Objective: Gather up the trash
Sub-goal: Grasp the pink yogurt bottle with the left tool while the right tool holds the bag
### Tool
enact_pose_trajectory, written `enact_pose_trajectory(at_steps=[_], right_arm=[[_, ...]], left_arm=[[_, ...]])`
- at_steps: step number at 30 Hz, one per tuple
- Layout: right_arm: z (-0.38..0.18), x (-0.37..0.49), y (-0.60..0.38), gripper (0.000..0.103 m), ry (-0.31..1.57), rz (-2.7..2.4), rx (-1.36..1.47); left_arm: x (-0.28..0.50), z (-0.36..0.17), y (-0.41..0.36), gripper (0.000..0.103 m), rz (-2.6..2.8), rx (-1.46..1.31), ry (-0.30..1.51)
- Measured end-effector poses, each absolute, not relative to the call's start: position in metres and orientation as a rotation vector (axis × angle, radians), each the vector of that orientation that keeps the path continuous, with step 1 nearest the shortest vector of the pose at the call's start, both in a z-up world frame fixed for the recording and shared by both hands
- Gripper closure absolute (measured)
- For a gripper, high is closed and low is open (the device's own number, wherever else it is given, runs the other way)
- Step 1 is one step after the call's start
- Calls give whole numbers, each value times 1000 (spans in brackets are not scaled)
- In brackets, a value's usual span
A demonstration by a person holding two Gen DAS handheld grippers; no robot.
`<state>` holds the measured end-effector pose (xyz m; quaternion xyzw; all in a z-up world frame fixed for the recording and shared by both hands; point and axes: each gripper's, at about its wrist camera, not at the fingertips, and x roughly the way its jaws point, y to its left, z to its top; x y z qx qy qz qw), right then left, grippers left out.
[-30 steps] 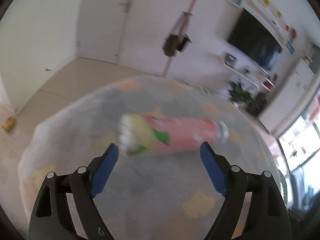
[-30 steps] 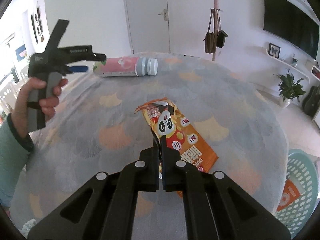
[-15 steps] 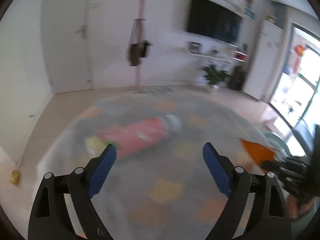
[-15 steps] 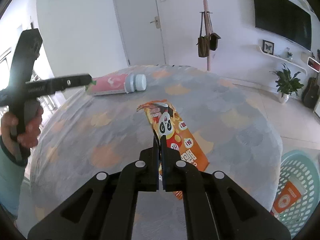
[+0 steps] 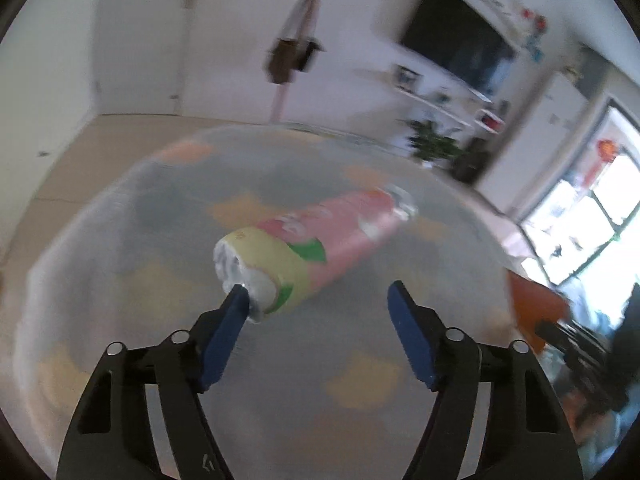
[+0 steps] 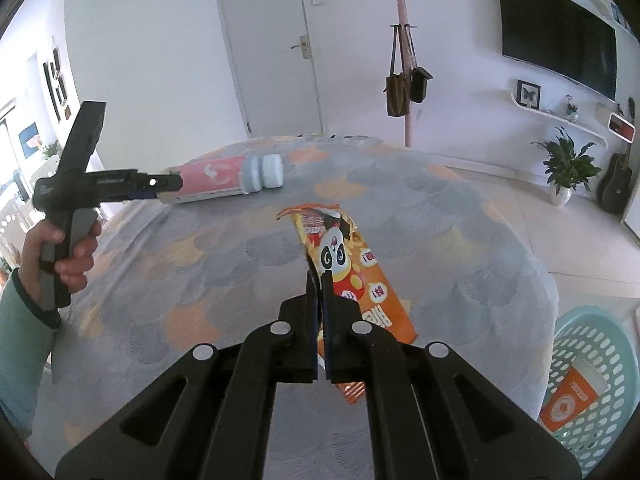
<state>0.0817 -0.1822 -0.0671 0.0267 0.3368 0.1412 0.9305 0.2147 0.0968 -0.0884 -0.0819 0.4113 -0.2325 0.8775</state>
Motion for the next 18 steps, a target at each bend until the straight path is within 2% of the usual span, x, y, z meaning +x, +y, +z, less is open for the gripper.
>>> enact_pose_trajectory(at_steps=[8, 9, 11, 18], right_arm=[[-63, 82, -199, 102, 676, 266, 86], [-62, 81, -201, 102, 673, 263, 87], [-60, 80, -204, 102, 665, 259, 91], [-51, 77, -222, 102, 637, 232, 114]], left_arm=[[177, -67, 39, 35, -725, -38, 825], [176, -66, 43, 29, -732, -37, 817], [181, -63, 43, 23, -715, -32, 803], [223, -82, 6, 22, -533, 27, 901]])
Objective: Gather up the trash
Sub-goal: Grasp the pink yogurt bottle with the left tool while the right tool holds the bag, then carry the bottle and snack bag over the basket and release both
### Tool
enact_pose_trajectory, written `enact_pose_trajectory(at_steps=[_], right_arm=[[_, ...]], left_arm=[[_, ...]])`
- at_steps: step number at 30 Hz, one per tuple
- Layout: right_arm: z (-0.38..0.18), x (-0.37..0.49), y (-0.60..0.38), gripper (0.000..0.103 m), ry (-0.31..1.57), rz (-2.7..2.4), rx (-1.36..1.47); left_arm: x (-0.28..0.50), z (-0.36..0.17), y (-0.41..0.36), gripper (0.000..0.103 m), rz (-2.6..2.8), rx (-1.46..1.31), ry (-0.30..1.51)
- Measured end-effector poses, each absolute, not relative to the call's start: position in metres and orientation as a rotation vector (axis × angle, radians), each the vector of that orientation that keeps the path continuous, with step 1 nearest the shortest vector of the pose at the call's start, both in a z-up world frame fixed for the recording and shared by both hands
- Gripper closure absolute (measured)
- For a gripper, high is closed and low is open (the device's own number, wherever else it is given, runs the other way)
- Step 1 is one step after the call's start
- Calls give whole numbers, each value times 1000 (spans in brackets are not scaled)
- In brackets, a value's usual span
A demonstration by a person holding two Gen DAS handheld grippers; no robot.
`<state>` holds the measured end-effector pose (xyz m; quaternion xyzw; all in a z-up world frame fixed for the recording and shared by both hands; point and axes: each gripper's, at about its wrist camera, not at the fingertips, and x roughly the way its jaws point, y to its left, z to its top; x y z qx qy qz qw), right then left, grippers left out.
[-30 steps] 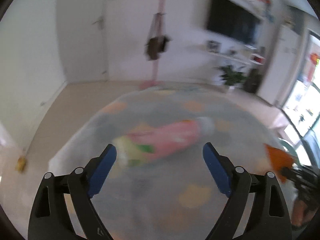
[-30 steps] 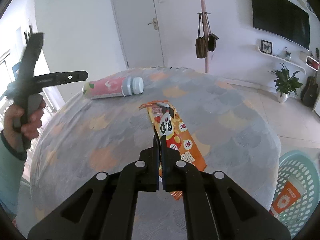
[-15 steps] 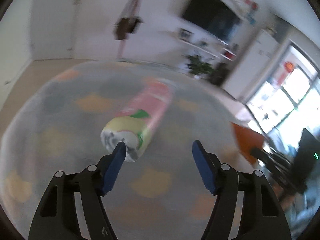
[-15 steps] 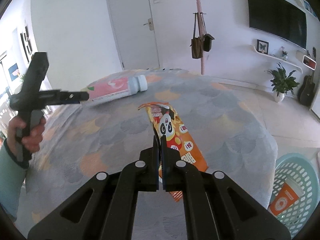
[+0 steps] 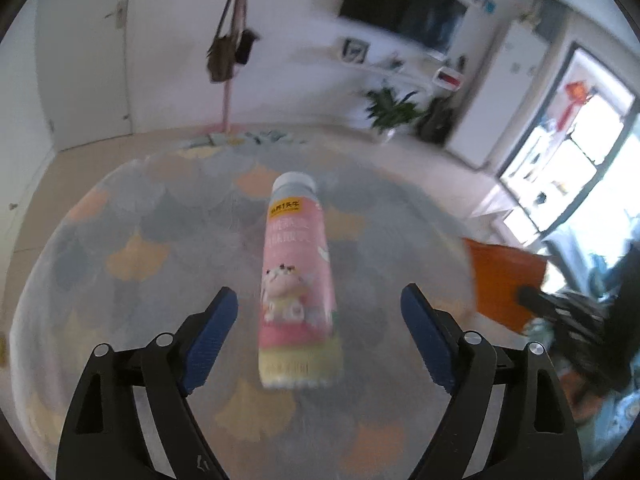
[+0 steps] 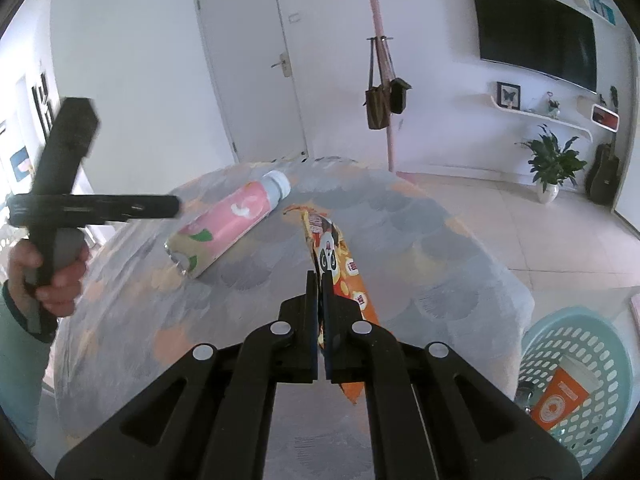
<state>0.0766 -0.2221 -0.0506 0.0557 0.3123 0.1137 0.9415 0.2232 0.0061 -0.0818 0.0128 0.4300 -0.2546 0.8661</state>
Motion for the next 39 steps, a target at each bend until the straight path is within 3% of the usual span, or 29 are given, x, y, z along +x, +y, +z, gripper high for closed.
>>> enact_pose_trajectory(at_steps=[2, 5, 12, 18, 27, 28, 29, 30, 32, 35, 39], right_arm=[[-48, 76, -227, 102, 631, 219, 120], [-42, 69, -240, 102, 615, 191, 134], [-26, 39, -300, 102, 565, 50, 181], [-26, 13, -364, 102, 556, -115, 263], [-77, 4, -433, 101, 719, -350, 377], [-84, 3, -441, 99, 737, -367, 393], [-91, 2, -446, 93, 753, -383, 402], [-96, 1, -451, 86, 774, -391, 412], [-103, -2, -456, 53, 784, -397, 429], [-104, -14, -452, 52, 752, -398, 438], [-96, -17, -435, 52, 705, -374, 415]], left_arm=[[239, -95, -10, 30, -450, 71, 952], [254, -110, -22, 55, -384, 85, 1004], [221, -78, -55, 56, -480, 7, 882], [165, -43, -143, 56, -746, -43, 790], [120, -101, -277, 54, -987, 51, 911], [118, -107, -283, 49, -988, 69, 916], [118, -111, -285, 38, -974, 83, 921], [117, -115, -286, 35, -962, 85, 921], [116, -118, -281, 35, -953, 72, 918], [116, -112, -266, 34, -894, 70, 862], [107, -92, -232, 26, -784, 45, 745]])
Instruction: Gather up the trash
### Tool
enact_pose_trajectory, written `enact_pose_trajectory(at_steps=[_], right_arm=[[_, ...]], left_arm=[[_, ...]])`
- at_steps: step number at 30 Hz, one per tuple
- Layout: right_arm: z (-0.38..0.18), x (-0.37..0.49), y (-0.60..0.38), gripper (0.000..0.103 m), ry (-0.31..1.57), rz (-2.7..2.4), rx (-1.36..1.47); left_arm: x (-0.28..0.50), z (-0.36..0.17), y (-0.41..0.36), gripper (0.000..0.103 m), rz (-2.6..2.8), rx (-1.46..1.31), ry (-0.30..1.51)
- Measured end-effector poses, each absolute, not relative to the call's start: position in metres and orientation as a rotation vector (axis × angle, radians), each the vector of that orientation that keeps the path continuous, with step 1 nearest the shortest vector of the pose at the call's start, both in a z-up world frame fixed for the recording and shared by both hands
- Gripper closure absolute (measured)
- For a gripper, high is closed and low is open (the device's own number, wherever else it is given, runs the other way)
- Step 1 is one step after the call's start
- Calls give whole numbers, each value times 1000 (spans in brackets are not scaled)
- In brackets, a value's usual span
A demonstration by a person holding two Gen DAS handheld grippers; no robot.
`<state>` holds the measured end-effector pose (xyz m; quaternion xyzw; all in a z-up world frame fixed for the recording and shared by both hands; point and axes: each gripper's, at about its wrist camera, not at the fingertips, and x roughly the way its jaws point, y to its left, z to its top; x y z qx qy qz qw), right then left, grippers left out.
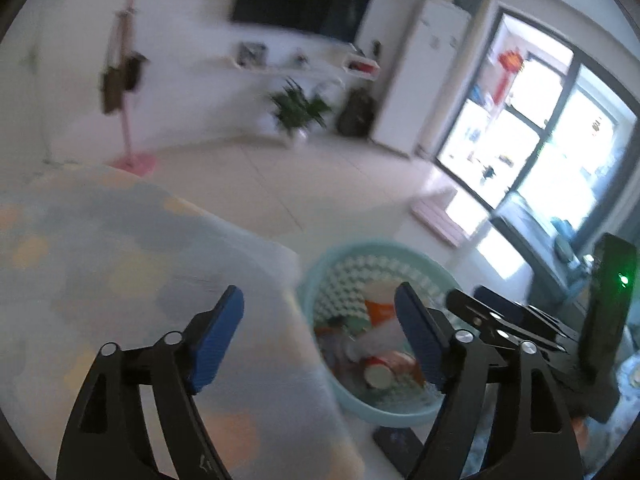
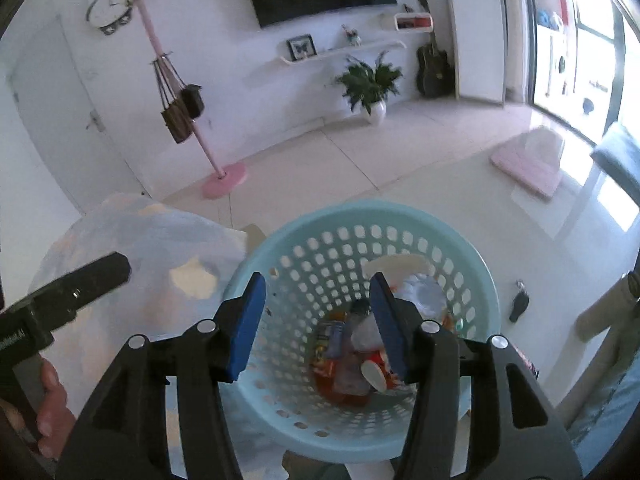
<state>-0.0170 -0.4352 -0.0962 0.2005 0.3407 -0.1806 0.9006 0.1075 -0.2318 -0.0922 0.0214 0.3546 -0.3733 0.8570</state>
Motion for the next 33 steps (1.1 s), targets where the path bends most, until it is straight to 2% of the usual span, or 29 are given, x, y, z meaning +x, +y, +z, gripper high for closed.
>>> enact_pose_trajectory(at_steps=[6, 9, 21, 33], right_arm=[[-63, -24, -395, 51, 582, -392, 283], [-55, -28, -376, 50, 542, -417, 214], [-64, -40, -328, 50, 457, -466, 117], [-64, -34, -323, 50, 465, -453, 100]], left_arm=[[72, -66, -193, 19, -632, 32, 515], [56, -61, -181, 19, -538, 34, 457], [46, -74, -163, 18, -429, 10, 434], [46, -75, -163, 10, -398, -4, 449]])
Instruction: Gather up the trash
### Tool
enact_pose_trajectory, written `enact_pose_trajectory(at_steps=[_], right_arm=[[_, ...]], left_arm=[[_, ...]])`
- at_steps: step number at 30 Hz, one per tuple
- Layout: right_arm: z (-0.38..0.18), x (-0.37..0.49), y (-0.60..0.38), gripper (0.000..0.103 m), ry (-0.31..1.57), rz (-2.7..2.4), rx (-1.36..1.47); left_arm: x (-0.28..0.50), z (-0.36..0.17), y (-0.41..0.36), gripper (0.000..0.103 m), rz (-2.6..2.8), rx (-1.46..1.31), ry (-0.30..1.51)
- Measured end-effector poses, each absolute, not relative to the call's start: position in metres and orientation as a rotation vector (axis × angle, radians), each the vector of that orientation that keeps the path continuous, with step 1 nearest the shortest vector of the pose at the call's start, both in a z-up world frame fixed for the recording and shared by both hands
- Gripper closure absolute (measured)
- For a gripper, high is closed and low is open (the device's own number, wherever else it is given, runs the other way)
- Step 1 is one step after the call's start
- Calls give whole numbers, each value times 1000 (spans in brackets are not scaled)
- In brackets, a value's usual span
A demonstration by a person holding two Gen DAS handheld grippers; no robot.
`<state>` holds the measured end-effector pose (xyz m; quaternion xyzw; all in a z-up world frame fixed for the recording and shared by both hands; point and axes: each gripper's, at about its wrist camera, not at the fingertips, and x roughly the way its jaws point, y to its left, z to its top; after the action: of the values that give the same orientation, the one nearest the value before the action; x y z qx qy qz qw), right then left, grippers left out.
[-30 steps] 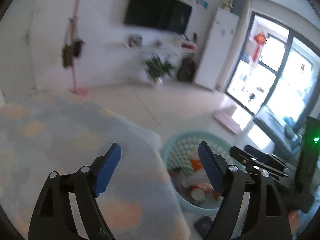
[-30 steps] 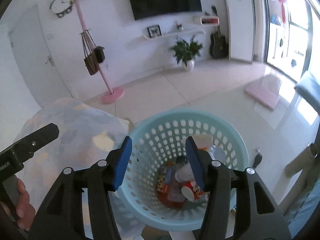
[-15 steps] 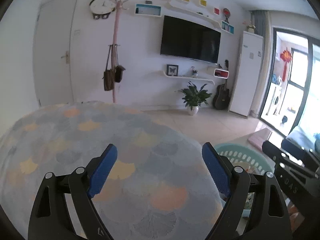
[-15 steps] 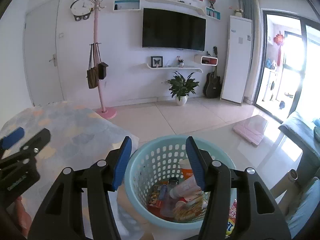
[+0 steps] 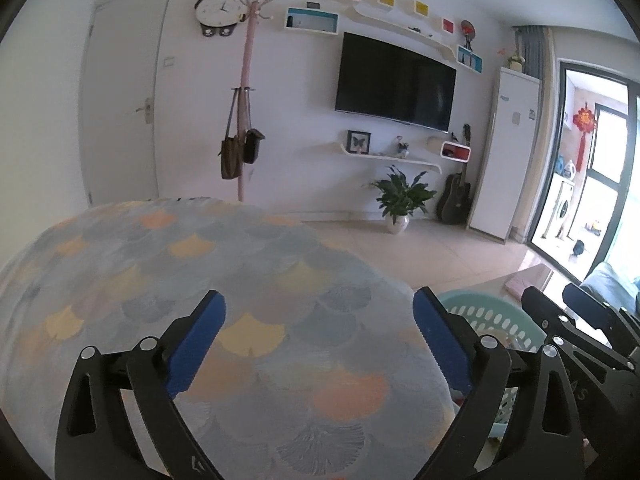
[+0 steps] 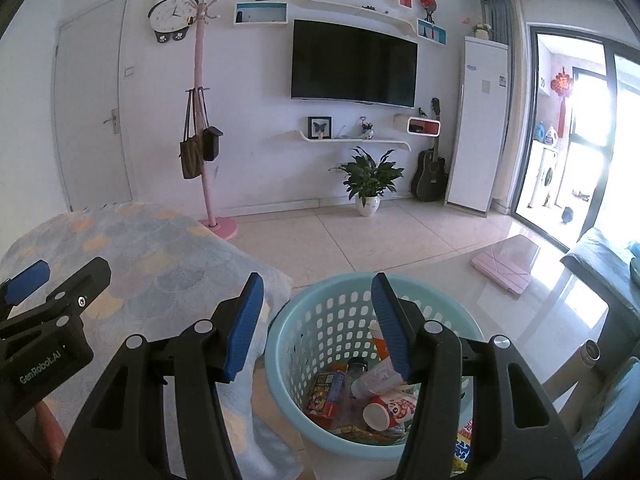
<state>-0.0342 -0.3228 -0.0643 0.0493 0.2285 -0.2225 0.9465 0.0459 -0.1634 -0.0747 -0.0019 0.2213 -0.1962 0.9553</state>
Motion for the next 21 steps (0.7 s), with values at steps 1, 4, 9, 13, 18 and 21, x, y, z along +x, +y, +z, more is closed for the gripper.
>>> enact_pose_trajectory(at_steps=[1, 4, 9, 13, 18, 21], right_arm=[[-64, -34, -323, 50, 466, -454, 99], [-64, -33, -323, 50, 466, -450, 101], [-64, -32, -321, 50, 467, -448, 102], [-64, -32, -322, 50, 468, -447, 105], [-65, -32, -323, 50, 471, -443, 106], [-66, -32, -322, 50, 472, -439, 108]], left_arm=[[46, -75, -163, 10, -395, -5, 451], [47, -76, -165, 9, -390, -6, 459], [48, -77, -166, 9, -390, 0, 458], [49, -79, -166, 9, -389, 0, 456], [47, -79, -166, 9, -400, 0, 455], [46, -80, -165, 9, -407, 6, 448]])
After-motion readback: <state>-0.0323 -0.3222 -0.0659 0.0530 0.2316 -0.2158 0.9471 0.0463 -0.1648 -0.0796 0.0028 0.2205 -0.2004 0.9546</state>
